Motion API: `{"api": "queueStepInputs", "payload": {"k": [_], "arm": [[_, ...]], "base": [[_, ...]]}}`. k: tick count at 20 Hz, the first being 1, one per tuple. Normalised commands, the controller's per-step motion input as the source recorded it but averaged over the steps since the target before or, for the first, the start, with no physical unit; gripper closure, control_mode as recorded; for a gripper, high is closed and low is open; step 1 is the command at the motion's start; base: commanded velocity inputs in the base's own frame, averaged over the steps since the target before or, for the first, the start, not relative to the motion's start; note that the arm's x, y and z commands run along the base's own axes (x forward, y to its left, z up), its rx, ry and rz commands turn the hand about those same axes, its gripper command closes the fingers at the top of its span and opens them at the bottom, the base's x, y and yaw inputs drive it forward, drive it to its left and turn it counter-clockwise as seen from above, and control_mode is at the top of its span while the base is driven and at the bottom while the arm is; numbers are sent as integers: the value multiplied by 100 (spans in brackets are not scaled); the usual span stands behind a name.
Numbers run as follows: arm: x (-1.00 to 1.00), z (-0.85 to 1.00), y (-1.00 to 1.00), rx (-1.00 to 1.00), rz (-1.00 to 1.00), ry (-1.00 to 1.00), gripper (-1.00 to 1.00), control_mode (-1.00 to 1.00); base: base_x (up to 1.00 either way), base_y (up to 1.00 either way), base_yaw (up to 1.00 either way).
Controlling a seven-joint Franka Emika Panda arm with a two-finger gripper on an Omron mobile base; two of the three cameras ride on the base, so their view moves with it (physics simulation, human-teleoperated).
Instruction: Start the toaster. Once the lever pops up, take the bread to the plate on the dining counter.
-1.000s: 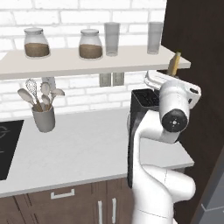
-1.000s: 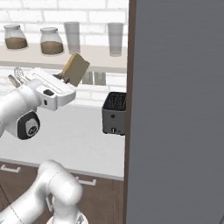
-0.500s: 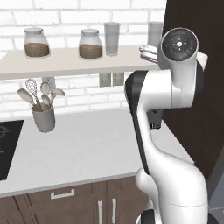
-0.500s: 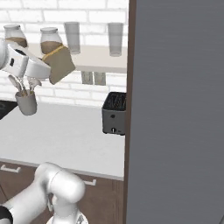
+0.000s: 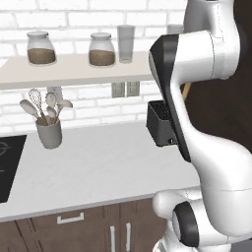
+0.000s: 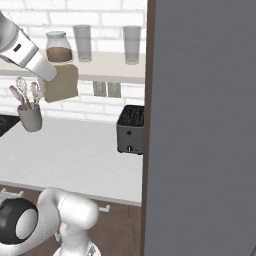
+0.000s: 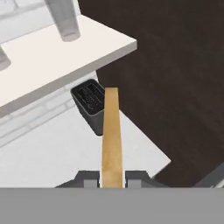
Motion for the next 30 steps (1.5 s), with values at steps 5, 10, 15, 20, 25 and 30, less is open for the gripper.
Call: {"api": "queueStepInputs", "payload": {"k": [5,10,15,20,25,30], "arm": [[-27,-49,-1,0,8,0,100,-100],[-16,-57,-3,0,9,0,100,-100],[-9,-16,-6,0,4,0,100,100],[0,0,0,0,0,0,100,100],[0,0,0,0,0,0,100,100],[0,0,0,0,0,0,100,100]], "base": [[0,0,0],[0,0,0],[-16,0,1],[-90,26,0],[-92,49,-4],[-37,45,-45]]}}
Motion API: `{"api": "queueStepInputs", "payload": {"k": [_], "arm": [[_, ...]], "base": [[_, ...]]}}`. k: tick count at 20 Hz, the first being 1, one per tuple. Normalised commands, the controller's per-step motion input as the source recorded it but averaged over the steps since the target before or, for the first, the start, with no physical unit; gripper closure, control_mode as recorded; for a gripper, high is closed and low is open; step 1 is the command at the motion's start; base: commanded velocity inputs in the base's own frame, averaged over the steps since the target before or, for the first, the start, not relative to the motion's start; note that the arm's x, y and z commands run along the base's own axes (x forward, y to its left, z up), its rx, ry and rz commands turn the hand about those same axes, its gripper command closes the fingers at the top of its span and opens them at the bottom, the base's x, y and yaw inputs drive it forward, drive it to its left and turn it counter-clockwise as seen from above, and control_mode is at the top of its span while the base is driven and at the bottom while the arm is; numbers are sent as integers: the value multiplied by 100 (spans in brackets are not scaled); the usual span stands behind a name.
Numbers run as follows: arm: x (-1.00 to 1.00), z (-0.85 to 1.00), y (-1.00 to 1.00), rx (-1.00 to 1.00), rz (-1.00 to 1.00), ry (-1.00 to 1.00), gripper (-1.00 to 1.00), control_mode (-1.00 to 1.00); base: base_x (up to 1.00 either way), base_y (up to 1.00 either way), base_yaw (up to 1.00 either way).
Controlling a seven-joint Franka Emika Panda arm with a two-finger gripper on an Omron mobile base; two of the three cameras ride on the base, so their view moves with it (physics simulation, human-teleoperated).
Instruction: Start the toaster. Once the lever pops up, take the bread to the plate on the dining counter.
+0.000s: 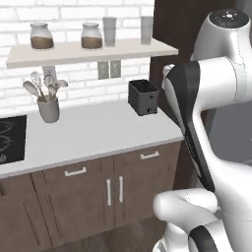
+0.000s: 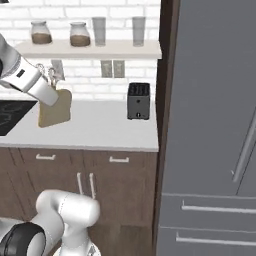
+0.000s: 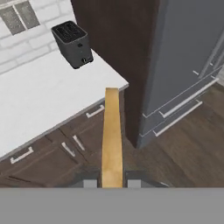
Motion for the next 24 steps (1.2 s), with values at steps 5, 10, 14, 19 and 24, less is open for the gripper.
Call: {"api": "queueStepInputs", "payload": {"k": [5,10,14,19,24], "arm": [[0,0,0,0,0,0,100,100],[0,0,0,0,0,0,100,100],[0,0,0,0,0,0,100,100],[0,0,0,0,0,0,100,100],[0,0,0,0,0,0,100,100]], "base": [[-12,16,-83],[-18,0,-92],[-20,-2,-91],[3,-37,-80],[72,-51,-47]]}}
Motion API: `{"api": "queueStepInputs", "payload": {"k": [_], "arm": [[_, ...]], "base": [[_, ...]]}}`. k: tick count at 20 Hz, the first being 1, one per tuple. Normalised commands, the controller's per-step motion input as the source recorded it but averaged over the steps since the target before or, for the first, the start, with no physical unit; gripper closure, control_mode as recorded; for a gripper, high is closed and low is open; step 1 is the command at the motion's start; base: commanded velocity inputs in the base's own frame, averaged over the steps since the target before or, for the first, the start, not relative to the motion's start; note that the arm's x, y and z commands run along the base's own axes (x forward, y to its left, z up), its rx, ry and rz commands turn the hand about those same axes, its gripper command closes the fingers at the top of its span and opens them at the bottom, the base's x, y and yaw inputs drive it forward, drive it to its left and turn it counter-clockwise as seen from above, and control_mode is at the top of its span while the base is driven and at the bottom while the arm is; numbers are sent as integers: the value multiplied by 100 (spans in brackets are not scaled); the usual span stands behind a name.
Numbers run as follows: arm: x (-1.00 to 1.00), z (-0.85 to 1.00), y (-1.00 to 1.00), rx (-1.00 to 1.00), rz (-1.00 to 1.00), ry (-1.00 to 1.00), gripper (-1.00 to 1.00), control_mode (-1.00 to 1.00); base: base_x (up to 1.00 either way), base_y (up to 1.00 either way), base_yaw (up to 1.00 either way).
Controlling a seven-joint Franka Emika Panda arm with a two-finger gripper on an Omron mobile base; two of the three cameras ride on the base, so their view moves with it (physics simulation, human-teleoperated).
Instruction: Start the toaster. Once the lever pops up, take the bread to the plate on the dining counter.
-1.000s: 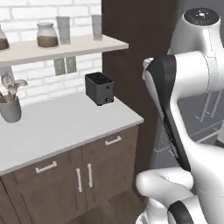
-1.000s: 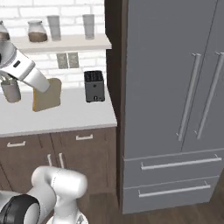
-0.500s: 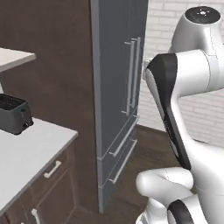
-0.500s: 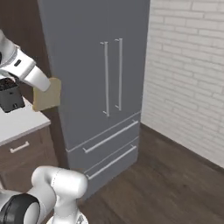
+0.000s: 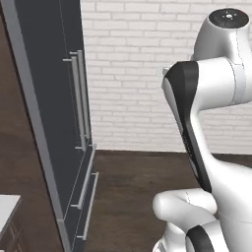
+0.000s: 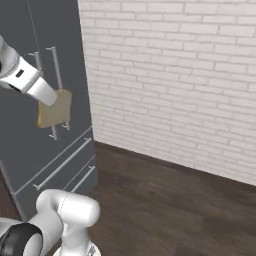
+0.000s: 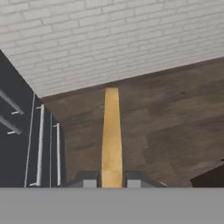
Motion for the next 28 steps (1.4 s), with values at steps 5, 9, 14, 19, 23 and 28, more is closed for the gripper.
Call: {"api": "queueStepInputs", "payload": {"k": [5,9,14,19,23,28], "arm": [[0,0,0,0,0,0,100,100],[0,0,0,0,0,0,100,100],[0,0,0,0,0,0,100,100],[0,0,0,0,0,0,100,100],[0,0,0,0,0,0,100,100],[0,0,0,0,0,0,100,100]], "base": [[100,-47,-27],[100,-50,-25],[100,-64,-30],[95,-75,-38],[76,-76,-46],[69,-71,-49]]}}
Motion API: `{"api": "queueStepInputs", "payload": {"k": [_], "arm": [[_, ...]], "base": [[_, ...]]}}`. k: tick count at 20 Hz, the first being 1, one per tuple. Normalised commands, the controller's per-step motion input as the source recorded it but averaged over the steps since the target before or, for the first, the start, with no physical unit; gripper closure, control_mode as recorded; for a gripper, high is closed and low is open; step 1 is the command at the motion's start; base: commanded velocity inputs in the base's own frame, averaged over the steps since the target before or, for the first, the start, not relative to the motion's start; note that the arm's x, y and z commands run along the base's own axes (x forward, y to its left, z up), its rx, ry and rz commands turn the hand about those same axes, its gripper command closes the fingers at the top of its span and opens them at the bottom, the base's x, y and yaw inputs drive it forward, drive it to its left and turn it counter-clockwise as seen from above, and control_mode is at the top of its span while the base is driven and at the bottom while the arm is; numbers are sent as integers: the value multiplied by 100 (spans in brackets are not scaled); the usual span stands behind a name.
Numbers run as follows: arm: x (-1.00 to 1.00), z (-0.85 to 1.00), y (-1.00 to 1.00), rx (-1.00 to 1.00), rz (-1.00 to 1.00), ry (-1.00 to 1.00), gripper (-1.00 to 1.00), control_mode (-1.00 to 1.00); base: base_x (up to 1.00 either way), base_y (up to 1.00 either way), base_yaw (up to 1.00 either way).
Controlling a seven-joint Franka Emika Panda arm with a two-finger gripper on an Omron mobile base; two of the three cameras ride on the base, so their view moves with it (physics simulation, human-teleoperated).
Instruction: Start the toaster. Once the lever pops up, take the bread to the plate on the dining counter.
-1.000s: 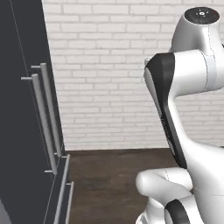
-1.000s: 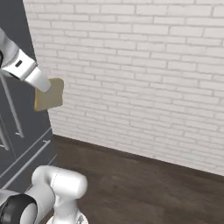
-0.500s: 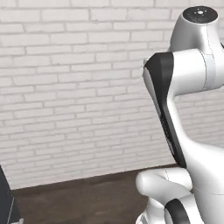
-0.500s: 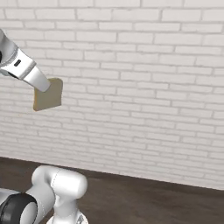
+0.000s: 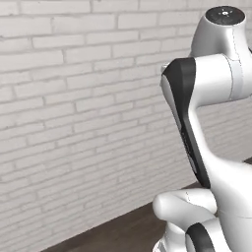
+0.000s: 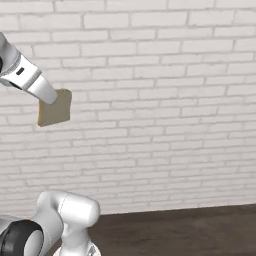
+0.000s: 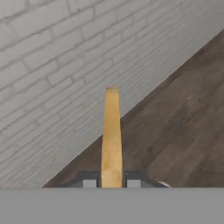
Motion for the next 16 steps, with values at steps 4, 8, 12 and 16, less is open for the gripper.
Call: {"api": "queueStepInputs", "payload": {"k": [4,8,12,16], "arm": [[0,0,0,0,0,0,100,100],[0,0,0,0,0,0,100,100],[0,0,0,0,0,0,100,100],[0,0,0,0,0,0,100,100]], "base": [[68,-69,-49],[71,-66,-49],[71,-61,-49],[72,-54,-49]]}}
